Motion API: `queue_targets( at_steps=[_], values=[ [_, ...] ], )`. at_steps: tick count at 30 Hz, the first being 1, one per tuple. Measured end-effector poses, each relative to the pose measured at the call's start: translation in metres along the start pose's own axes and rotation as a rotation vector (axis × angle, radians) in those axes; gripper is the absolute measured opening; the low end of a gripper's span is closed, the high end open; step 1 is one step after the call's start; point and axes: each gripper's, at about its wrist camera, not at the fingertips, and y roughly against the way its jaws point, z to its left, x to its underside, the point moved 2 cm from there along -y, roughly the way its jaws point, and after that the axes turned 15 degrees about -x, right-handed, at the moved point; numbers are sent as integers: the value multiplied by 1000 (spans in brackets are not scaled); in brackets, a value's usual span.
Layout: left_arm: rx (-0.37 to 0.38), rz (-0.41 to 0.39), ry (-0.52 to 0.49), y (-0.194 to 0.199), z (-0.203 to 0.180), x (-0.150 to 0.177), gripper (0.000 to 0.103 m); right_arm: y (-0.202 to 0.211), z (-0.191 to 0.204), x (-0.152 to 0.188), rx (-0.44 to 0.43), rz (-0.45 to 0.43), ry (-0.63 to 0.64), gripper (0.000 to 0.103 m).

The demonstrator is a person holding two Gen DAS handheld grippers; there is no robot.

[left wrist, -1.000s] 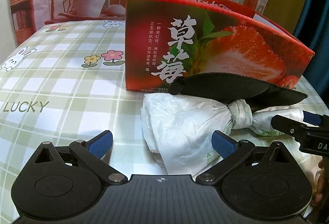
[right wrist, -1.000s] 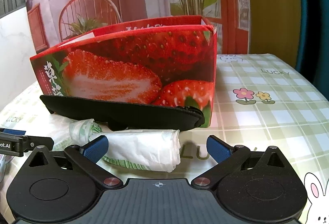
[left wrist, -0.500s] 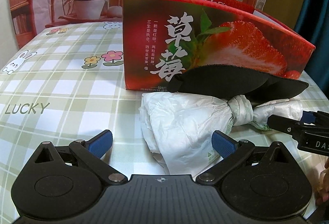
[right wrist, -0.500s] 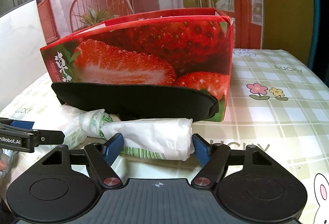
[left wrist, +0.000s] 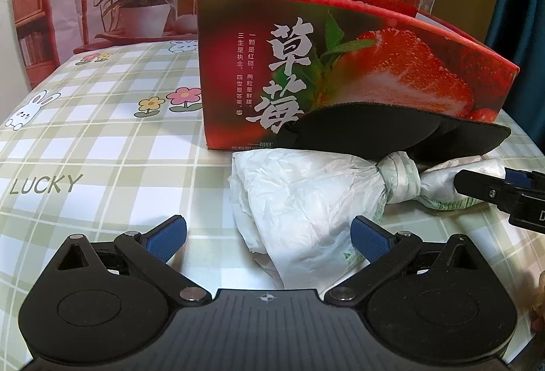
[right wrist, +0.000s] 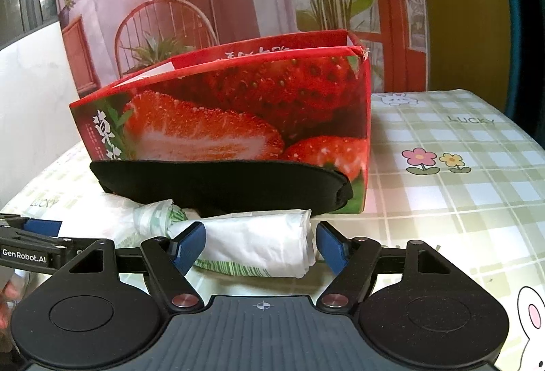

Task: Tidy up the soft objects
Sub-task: 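Move both tools down to the tied white plastic bag beside the box, then close both tools on the tied white plastic bag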

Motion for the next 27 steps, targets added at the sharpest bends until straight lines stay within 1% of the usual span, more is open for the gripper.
queue_targets(
  at_steps=[2,3,4,8,9,10,11,14,15,16,17,19,22,27],
  values=[
    [3,1,0,0,1,0,103,0,0,0,-2,2,-1,60],
    [8,3,2,0,1,0,103,0,-1,0,-3,1,-4,55],
    [12,5,6,0,2,-1,103,0,-2,1,-4,1,-9,53],
    [56,20,47,1,8,-3,101,0,-2,1,-11,2,-21,51],
    [80,16,55,2,9,-3,96,0,-2,1,-11,3,-20,51],
    [106,5,56,5,8,-4,85,-1,-2,1,-12,4,-19,50],
    [119,-5,50,6,7,-5,80,-1,-2,2,-13,5,-19,50],
    [112,-47,24,13,2,-5,70,-1,-2,2,-12,6,-22,50],
    [111,-48,26,13,2,-6,63,-1,-2,1,-12,6,-25,49],
    [112,-42,31,12,3,-6,58,-1,-2,1,-10,5,-27,49],
    [121,-38,42,11,4,-6,57,-1,-3,1,-4,4,-29,49],
    [132,-35,63,9,8,-6,48,-1,-5,2,-7,5,-38,49],
    [142,-43,68,10,9,-8,41,-1,-5,2,-4,5,-40,49],
    [142,-44,63,11,10,-5,41,-1,-5,2,-4,6,-43,49]
  ],
)
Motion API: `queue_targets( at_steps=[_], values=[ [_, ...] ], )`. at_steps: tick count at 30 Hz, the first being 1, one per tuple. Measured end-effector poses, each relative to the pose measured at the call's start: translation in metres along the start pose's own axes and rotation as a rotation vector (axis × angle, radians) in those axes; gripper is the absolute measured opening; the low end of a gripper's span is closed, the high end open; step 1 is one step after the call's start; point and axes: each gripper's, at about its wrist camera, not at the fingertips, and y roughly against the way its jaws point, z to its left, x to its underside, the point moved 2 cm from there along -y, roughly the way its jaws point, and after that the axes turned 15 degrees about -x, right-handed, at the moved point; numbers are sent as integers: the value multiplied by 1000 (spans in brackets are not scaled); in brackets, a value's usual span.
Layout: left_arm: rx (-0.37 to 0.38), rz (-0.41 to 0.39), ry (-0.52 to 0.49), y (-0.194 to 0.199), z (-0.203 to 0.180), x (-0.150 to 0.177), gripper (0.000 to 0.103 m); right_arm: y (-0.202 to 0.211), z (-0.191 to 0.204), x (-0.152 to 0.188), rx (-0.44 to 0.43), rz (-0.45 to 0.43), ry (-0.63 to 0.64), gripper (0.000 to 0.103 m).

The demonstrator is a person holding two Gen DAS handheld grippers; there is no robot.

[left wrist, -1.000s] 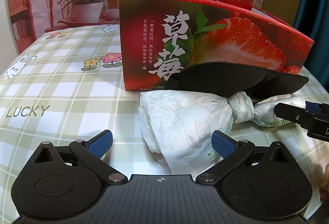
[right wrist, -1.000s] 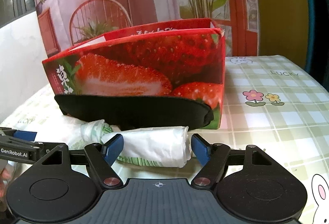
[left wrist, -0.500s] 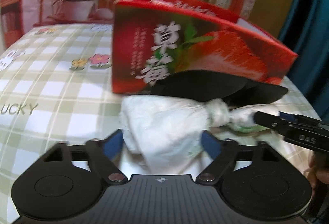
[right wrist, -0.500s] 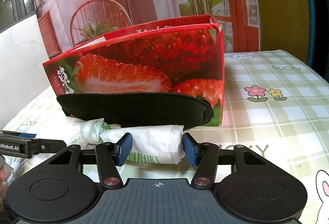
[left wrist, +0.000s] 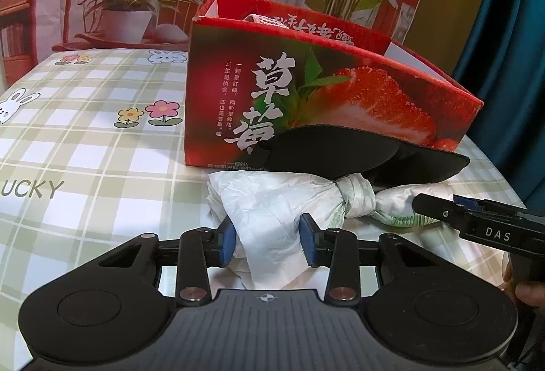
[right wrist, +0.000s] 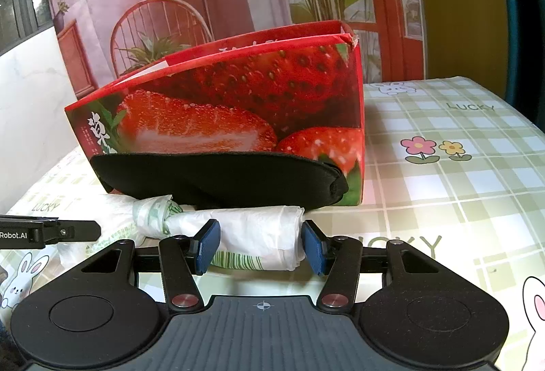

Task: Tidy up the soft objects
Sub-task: 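Close both tools on the tied white plastic bag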

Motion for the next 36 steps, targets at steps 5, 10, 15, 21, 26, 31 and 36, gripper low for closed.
queue_targets(
  at_steps=[5,10,15,21,26,31,36],
  values=[
    [-4,-1,-8,0,-1,0,41,0,0,0,0,0,-1,49],
    [-10,-1,-9,-1,-1,1,41,0,0,0,-1,-1,0,41],
    [-21,-2,-20,-2,-1,1,41,1,-1,0,-4,-4,3,30],
    [-21,-4,-19,-2,-1,1,41,1,0,1,-8,-5,12,23],
    [-23,-11,2,1,2,0,38,4,2,0,-15,-13,12,18],
    [-29,-48,29,13,7,-6,32,10,14,-3,-34,-20,50,15],
    [-28,-82,33,27,7,-9,27,19,29,-10,-57,-40,90,14]
  ],
)
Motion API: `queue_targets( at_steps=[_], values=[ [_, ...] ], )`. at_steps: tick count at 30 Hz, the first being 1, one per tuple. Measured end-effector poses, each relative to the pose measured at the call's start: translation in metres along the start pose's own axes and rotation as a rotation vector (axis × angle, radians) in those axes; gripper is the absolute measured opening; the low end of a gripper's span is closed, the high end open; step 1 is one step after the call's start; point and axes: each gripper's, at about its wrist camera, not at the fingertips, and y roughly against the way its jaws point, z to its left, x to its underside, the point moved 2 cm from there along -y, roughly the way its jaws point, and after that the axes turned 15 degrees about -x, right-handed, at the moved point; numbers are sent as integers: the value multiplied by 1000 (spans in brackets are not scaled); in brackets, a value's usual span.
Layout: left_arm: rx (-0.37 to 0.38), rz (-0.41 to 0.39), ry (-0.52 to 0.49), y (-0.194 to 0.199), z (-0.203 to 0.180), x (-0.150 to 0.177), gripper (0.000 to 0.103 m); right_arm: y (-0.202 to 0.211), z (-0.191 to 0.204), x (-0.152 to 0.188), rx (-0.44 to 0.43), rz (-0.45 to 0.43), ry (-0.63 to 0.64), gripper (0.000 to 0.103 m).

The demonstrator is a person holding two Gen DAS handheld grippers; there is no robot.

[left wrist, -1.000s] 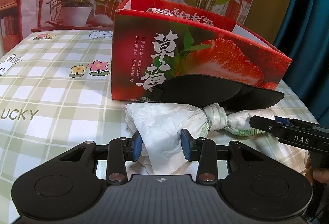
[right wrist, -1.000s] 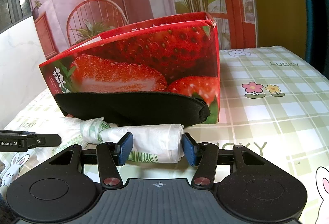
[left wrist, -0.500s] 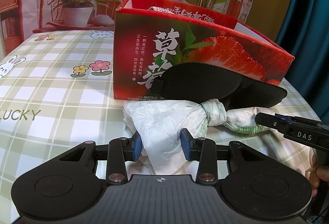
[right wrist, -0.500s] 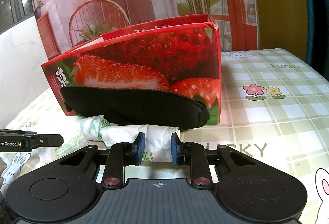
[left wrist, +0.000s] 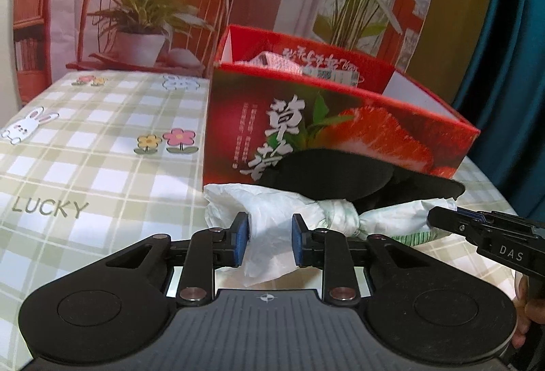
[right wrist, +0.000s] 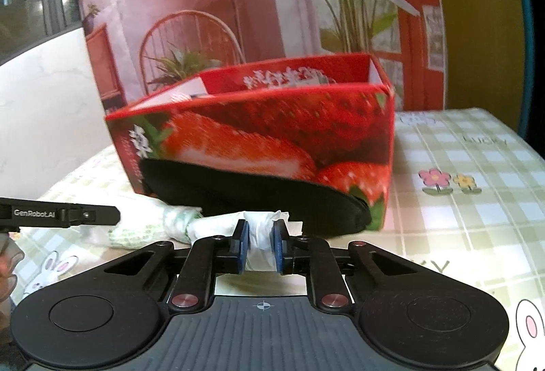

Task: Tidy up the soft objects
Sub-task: 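Close both tools on the tied white plastic bag, then lift the white bag with both tools and carry it over the box, then lower the white bag into the box and open both tools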

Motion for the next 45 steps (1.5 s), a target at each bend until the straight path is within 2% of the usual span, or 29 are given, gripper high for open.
queue_targets(
  at_steps=[6,14,19,27,35,41,45],
  values=[
    [12,-48,5,17,0,-5,25,15,14,-9,-6,-33,26,13],
    [19,-174,9,48,0,-16,25,43,32,-28,-14,-119,90,13],
    [35,-251,-11,66,-3,-32,25,59,39,-43,-19,-183,120,13],
    [62,-298,-54,64,-19,-72,25,68,31,-76,3,-250,147,13],
    [55,-268,-139,21,-44,-128,25,41,9,-118,60,-238,157,13],
    [28,-123,-111,-38,-57,-165,25,2,-15,-158,113,-176,162,13],
    [-9,-102,-148,-60,-69,-172,25,-23,-22,-169,152,-133,192,13]
  ],
)
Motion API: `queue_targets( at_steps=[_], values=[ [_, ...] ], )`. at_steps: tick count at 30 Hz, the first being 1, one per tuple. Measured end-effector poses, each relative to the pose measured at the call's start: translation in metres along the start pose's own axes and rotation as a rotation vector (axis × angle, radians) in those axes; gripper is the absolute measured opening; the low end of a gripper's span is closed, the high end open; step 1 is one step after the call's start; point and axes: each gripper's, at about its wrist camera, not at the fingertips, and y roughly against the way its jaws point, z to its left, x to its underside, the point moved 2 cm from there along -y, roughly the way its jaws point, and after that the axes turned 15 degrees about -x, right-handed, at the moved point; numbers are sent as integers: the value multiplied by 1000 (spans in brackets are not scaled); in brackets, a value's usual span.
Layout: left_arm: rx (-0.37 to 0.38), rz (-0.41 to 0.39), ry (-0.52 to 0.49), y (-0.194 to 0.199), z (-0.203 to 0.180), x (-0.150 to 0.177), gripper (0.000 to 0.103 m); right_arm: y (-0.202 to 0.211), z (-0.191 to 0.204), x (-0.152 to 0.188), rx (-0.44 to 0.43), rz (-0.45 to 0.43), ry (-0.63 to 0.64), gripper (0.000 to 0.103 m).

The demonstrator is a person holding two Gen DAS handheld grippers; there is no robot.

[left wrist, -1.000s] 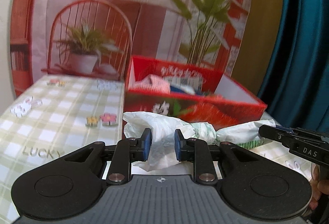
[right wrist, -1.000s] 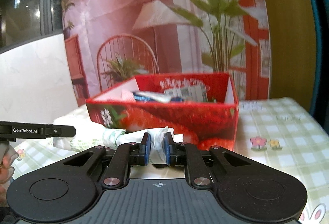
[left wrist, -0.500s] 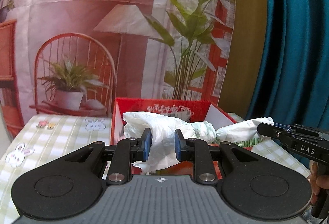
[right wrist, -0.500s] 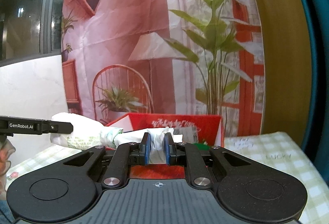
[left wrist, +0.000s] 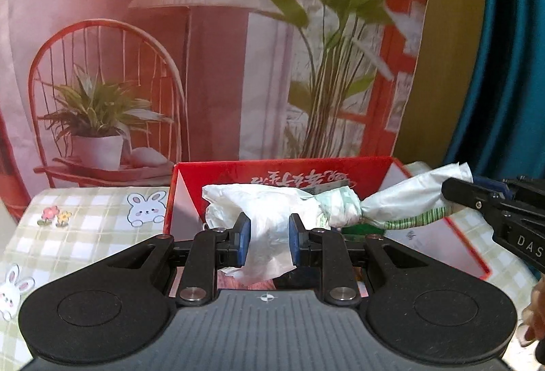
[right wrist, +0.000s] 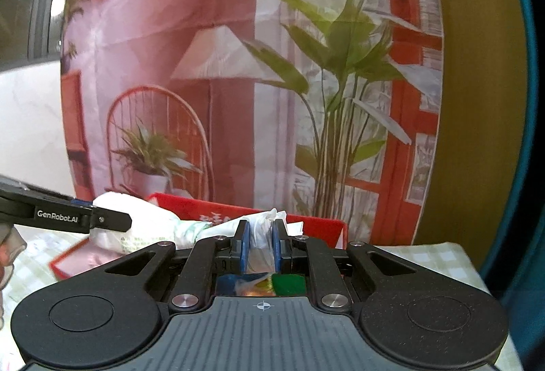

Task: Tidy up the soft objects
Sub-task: 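Lower the white bag into the box and open both tools, then move both tools down to the black eye mask beside the box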

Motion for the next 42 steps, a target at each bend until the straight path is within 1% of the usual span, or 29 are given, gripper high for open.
queue_targets(
  at_steps=[2,3,5,7,9,12,14,16,21,24,27,29,30,31,32,34,36,37,39,42],
  values=[
    [-1,18,-1,-10,-2,-1,27,-11,0,2,20,21,18,13],
    [4,28,6,-15,-2,-1,30,-17,-2,3,32,33,16,12],
    [14,35,25,-21,1,0,35,-25,-5,7,52,52,-10,12],
    [12,41,27,-25,3,4,42,-31,-10,10,70,62,-44,12],
    [4,43,20,-28,3,5,45,-36,-16,13,88,74,-70,12],
    [-48,23,6,-27,3,3,66,-44,-22,18,127,87,-92,12],
    [-37,-2,17,-24,6,2,66,-48,-26,19,146,86,-112,12],
    [-12,0,24,-23,7,1,66,-52,-28,20,149,89,-128,12],
    [-9,-4,24,-22,7,2,66,-78,-13,13,112,163,-26,12],
    [-11,3,43,-22,12,2,66,-97,0,7,49,237,14,12],
    [-8,8,57,-20,17,3,66,-110,11,3,57,277,75,12],
    [-2,5,67,-16,19,3,66,-114,9,1,73,287,84,13],
    [6,2,68,-14,20,4,66,-114,7,1,78,285,81,15],
    [10,-1,66,-11,20,5,66,-113,3,1,90,283,75,21],
    [12,-2,62,-9,19,5,66,-111,-1,2,103,277,63,24],
    [15,-5,59,-5,19,5,66,-102,-11,2,117,243,28,40],
    [17,-10,61,-1,20,5,66,-90,-17,0,112,200,4,50],
    [17,-13,62,2,20,5,66,-82,-19,-1,99,172,-4,53],
    [19,-21,66,9,20,6,66,-66,-21,-3,70,129,-6,55],
    [24,-28,64,21,19,9,66,-45,-19,-4,28,86,10,58]
  ],
)
